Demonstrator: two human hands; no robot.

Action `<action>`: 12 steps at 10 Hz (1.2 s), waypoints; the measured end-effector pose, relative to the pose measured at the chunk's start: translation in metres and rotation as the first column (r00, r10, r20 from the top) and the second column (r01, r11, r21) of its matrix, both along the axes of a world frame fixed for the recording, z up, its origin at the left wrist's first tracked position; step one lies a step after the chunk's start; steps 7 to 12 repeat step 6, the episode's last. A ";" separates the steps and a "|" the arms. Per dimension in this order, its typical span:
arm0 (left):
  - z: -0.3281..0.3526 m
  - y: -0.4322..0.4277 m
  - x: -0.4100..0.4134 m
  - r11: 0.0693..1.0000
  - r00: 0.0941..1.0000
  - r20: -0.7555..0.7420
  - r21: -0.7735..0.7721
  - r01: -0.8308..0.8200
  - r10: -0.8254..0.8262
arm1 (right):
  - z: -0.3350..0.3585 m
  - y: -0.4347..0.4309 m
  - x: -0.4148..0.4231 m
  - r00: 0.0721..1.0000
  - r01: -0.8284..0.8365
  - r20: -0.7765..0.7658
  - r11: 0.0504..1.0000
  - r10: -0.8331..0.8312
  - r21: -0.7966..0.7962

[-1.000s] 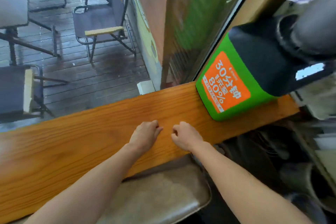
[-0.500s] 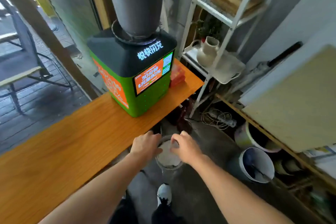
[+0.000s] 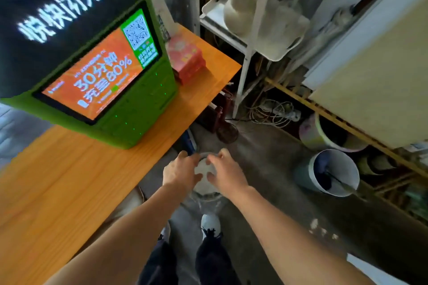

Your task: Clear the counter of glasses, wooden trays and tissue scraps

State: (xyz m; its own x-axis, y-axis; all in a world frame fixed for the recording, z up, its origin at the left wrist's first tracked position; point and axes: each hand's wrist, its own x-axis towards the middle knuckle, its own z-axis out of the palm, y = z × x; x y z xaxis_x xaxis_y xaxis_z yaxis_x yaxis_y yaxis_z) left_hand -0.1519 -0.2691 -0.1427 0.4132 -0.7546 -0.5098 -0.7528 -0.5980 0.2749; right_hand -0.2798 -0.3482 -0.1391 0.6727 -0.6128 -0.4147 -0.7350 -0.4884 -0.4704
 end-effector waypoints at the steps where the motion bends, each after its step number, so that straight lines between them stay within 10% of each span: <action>1: -0.054 -0.011 0.004 0.998 0.999 -0.027 0.049 -0.038 0.039 | -0.054 -0.005 0.005 1.000 0.012 0.002 1.000 -0.012 0.023; 6: -0.325 -0.025 -0.014 0.984 0.994 -0.026 0.150 -0.098 0.103 | -0.293 0.004 0.001 0.986 0.120 -0.136 0.969 -0.092 0.216; 12: -0.325 -0.025 -0.014 0.984 0.994 -0.026 0.150 -0.098 0.103 | -0.293 0.004 0.001 0.986 0.120 -0.136 0.969 -0.092 0.216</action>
